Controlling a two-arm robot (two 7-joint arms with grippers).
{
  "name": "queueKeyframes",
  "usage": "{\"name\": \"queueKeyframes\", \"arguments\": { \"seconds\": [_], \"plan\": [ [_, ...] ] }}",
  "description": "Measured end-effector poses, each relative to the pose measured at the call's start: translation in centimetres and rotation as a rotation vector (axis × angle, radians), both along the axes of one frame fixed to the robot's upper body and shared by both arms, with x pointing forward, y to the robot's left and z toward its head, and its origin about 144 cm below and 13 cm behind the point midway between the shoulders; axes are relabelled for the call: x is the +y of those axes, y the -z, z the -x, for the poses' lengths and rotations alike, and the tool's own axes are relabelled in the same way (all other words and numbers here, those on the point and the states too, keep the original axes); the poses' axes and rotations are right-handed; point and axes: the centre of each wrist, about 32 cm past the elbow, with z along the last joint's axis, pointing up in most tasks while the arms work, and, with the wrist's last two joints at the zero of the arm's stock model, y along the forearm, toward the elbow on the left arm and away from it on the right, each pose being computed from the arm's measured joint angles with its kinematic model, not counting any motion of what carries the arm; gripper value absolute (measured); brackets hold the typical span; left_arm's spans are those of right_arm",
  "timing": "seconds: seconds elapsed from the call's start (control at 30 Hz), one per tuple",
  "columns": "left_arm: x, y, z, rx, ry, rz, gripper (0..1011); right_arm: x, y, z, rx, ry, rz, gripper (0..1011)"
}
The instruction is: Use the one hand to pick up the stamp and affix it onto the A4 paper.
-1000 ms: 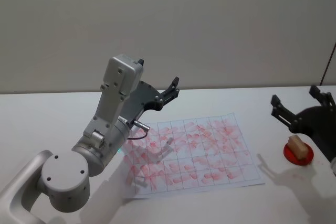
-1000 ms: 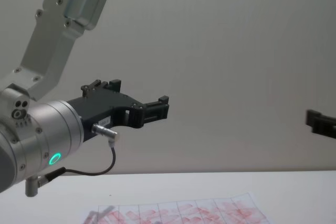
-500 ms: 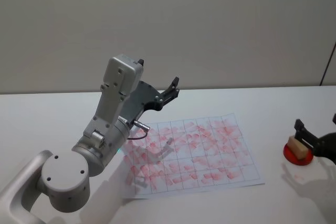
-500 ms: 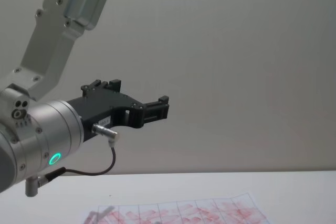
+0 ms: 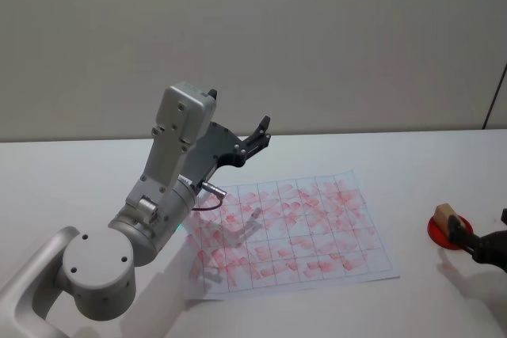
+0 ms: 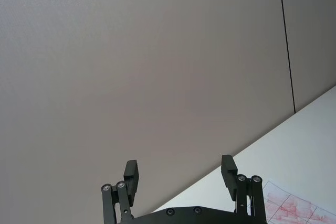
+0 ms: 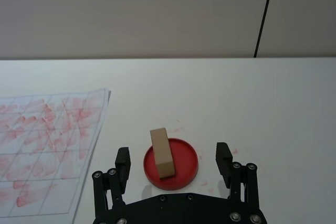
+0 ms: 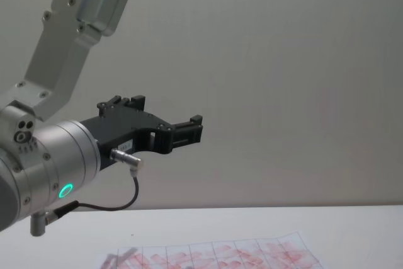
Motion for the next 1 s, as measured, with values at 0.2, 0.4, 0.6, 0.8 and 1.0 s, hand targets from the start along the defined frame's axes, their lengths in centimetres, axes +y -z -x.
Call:
{"name": "queueKeyframes", "arguments": {
  "seconds": [0.2, 0.4, 0.6, 0.8, 1.0],
  "plan": [
    [0.0, 0.0, 0.0, 0.0, 0.0, 0.0, 1001, -0.4, 0.9, -0.9, 0.062, -0.002, 0.003, 1001],
    [0.0, 0.0, 0.0, 0.0, 0.0, 0.0, 1001, -0.6, 1.4, -1.9, 0.089, -0.02, 0.012, 1001],
    [0.0, 0.0, 0.0, 0.0, 0.0, 0.0, 1001, -0.7, 1.7, -2.8, 0.1, -0.046, 0.027, 1001],
    [0.0, 0.0, 0.0, 0.0, 0.0, 0.0, 1001, -0.7, 1.9, -3.9, 0.099, -0.083, 0.052, 1001],
    [0.0, 0.0, 0.0, 0.0, 0.0, 0.0, 1001, -0.7, 2.0, -4.9, 0.096, -0.118, 0.08, 1001]
  ]
}}
